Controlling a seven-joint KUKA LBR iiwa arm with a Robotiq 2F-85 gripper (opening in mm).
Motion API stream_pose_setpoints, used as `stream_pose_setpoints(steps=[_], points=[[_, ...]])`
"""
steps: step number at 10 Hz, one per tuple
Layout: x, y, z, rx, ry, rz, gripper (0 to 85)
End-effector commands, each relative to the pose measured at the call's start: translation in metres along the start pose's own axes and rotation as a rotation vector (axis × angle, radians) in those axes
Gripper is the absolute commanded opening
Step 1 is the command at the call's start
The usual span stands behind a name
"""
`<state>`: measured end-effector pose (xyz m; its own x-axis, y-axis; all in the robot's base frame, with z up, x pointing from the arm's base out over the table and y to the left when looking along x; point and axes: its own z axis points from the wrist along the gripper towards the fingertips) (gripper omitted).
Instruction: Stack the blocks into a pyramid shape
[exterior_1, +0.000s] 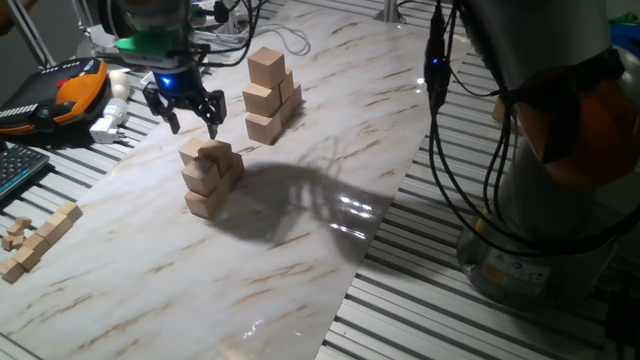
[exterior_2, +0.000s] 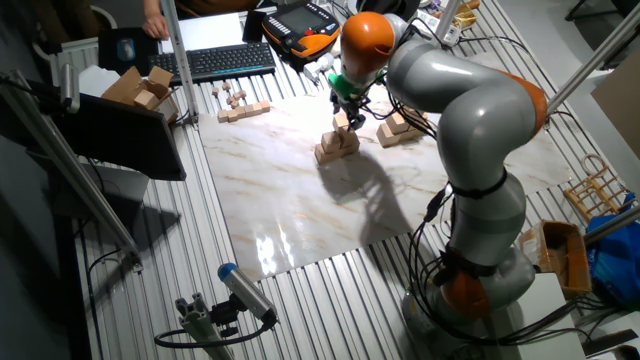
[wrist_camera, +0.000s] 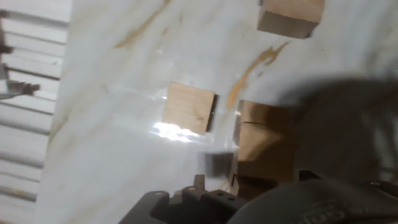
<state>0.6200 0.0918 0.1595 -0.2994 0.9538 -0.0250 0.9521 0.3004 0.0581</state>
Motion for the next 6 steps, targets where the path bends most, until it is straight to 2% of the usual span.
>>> stream_pose_setpoints(steps=[1,3,5,6], points=[[-0.003,0.001,0.0,-0.016,0.025,-0.418,68.0],[-0.009,0.002,-0.002,-0.016,0.031,-0.689,68.0],[-0.013,0.004,-0.002,-0.001,0.017,-0.938,68.0],[-0.013,0.006,-0.001,0.006,0.0,-1.049,68.0]])
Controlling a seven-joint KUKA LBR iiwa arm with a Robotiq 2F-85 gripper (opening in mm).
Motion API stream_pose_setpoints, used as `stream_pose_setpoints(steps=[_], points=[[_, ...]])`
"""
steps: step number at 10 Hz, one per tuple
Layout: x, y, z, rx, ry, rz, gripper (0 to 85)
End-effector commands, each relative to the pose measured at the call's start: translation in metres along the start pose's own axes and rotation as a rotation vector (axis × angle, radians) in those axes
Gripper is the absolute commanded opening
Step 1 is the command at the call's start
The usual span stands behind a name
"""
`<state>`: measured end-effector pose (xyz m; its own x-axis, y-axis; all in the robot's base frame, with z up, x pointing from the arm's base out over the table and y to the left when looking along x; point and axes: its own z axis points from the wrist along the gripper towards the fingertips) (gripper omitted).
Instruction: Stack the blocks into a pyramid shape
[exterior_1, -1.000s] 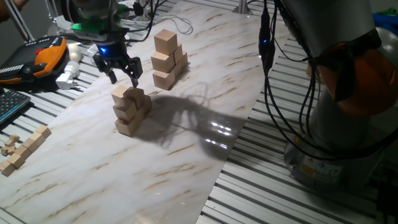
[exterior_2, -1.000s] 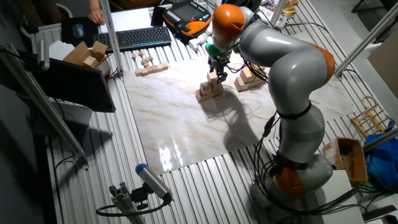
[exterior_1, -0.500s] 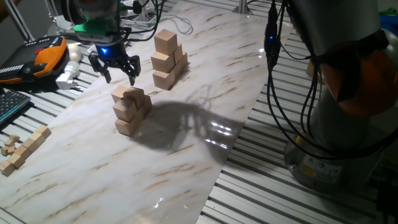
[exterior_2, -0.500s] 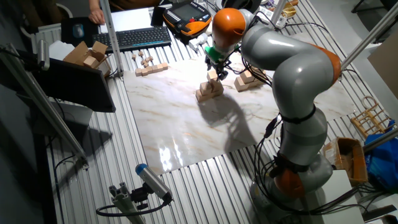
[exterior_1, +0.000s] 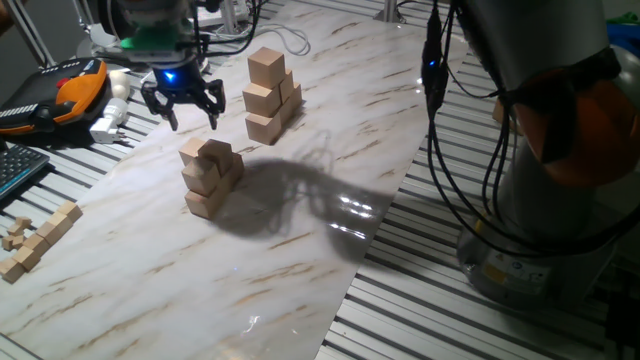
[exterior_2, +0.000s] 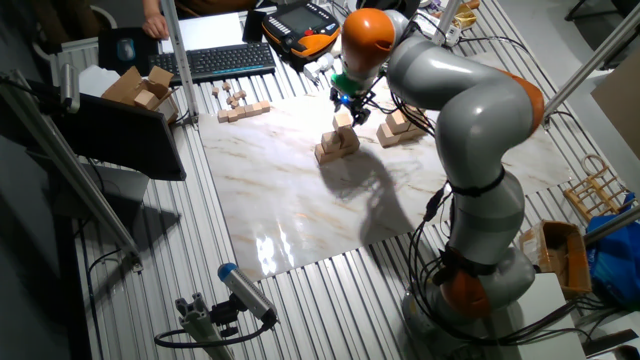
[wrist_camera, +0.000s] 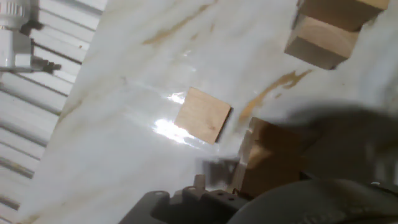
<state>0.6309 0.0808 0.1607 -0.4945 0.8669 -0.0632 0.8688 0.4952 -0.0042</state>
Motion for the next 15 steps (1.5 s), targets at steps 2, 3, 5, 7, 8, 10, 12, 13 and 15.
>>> stream_pose_setpoints(steps=[2,3,5,7,8,10,12,13,15], points=[[-0.005,0.006,0.004,-0.048,-0.011,-1.028,68.0],[-0.007,0.01,0.005,-0.033,-0.03,-1.105,68.0],[-0.009,0.015,0.009,-0.045,-0.071,-1.218,68.0],[-0.016,0.02,0.013,-0.034,-0.108,-1.329,85.0],[-0.02,0.023,0.016,-0.034,-0.103,-1.354,85.0],[-0.028,0.03,0.024,-0.051,-0.084,-1.371,85.0],[-0.033,0.038,0.033,-0.058,-0.079,-1.396,85.0],[-0.035,0.041,0.036,-0.055,-0.073,-1.404,85.0],[-0.039,0.047,0.045,-0.055,-0.079,-1.432,85.0]])
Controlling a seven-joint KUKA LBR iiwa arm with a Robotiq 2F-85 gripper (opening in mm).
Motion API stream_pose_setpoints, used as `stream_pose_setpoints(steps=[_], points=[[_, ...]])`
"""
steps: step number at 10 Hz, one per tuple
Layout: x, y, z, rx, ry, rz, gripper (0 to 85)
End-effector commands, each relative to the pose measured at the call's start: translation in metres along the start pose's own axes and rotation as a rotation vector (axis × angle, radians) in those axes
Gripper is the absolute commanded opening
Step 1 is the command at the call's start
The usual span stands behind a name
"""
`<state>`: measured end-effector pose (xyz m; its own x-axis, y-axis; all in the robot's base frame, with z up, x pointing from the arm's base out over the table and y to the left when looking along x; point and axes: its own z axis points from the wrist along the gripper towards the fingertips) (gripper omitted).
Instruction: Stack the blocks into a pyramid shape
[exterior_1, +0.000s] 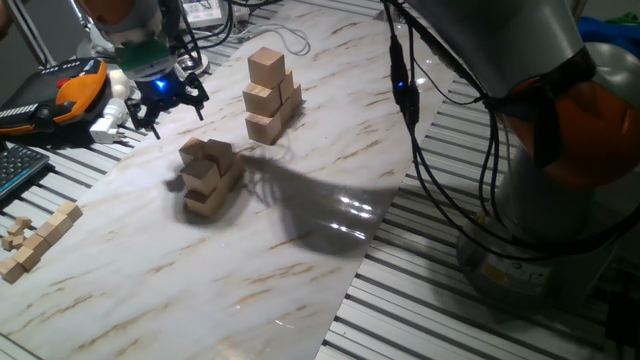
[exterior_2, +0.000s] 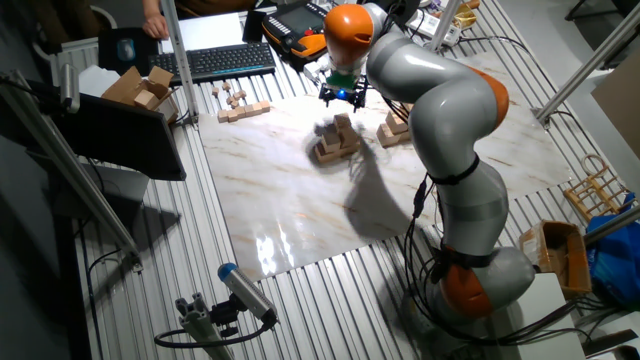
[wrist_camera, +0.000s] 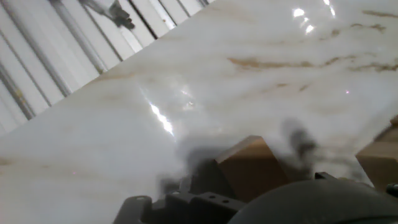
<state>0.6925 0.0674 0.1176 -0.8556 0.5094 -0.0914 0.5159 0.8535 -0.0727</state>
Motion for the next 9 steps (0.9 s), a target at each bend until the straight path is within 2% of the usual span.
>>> stream_pose_setpoints(steps=[1,3,4,6,9], points=[[-0.003,0.002,0.004,-0.084,-0.068,-0.935,85.0],[-0.009,0.004,0.015,-0.096,-0.052,-0.979,85.0],[-0.011,0.005,0.018,-0.104,-0.044,-0.984,68.0],[-0.009,0.008,0.02,-0.1,-0.025,-0.985,68.0],[-0.01,0.003,0.021,-0.071,0.001,-0.988,68.0]])
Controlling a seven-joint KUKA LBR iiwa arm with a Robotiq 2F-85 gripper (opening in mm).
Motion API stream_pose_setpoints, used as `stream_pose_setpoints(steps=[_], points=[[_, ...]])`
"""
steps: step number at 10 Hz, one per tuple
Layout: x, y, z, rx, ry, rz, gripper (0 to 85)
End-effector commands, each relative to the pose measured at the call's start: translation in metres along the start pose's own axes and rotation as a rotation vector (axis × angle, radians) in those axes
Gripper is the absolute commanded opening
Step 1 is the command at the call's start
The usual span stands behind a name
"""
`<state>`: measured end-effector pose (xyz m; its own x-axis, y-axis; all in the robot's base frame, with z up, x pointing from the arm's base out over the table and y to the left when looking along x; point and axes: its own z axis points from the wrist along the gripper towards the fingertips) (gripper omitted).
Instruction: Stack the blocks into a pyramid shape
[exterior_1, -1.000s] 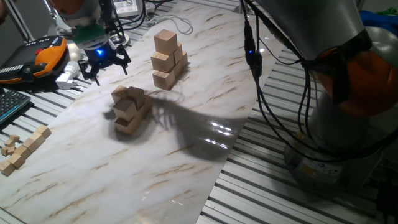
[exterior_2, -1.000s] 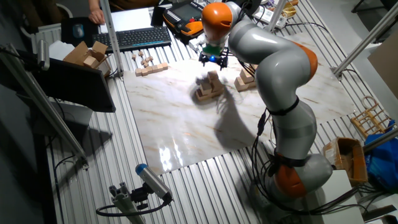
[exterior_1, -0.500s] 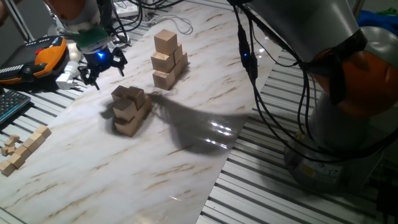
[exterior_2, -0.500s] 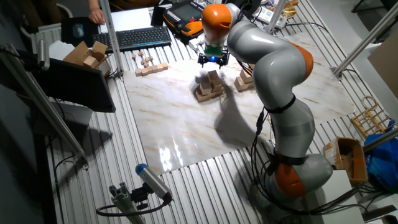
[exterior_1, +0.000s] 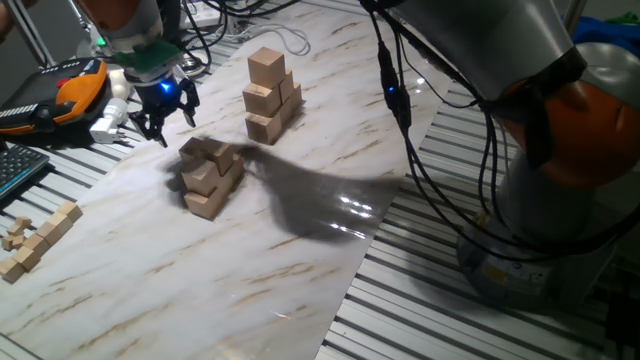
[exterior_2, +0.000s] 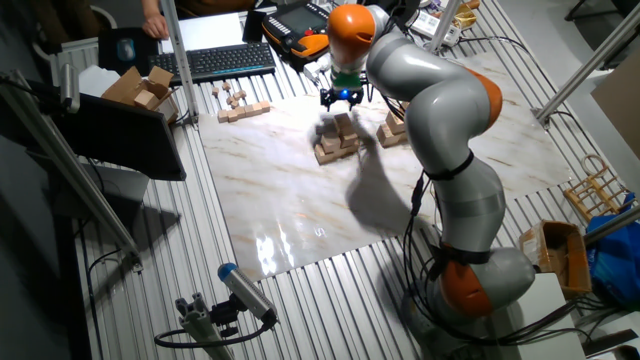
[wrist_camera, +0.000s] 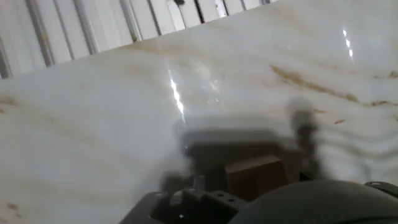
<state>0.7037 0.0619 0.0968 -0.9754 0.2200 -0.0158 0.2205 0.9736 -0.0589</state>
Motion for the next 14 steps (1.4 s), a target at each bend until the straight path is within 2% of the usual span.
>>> stream_pose_setpoints(steps=[1,4,6,10,12,13,14], points=[[0.0,-0.002,0.002,-0.006,-0.029,-0.671,68.0],[0.004,-0.003,0.01,-0.01,-0.002,-0.671,68.0],[0.007,-0.005,0.016,0.007,0.029,-0.671,68.0],[0.012,-0.011,0.028,0.014,0.047,-0.667,68.0],[0.015,-0.014,0.032,0.002,0.048,-0.638,68.0],[0.016,-0.014,0.034,-0.006,0.059,-0.608,51.0],[0.017,-0.012,0.035,-0.004,0.07,-0.563,51.0]])
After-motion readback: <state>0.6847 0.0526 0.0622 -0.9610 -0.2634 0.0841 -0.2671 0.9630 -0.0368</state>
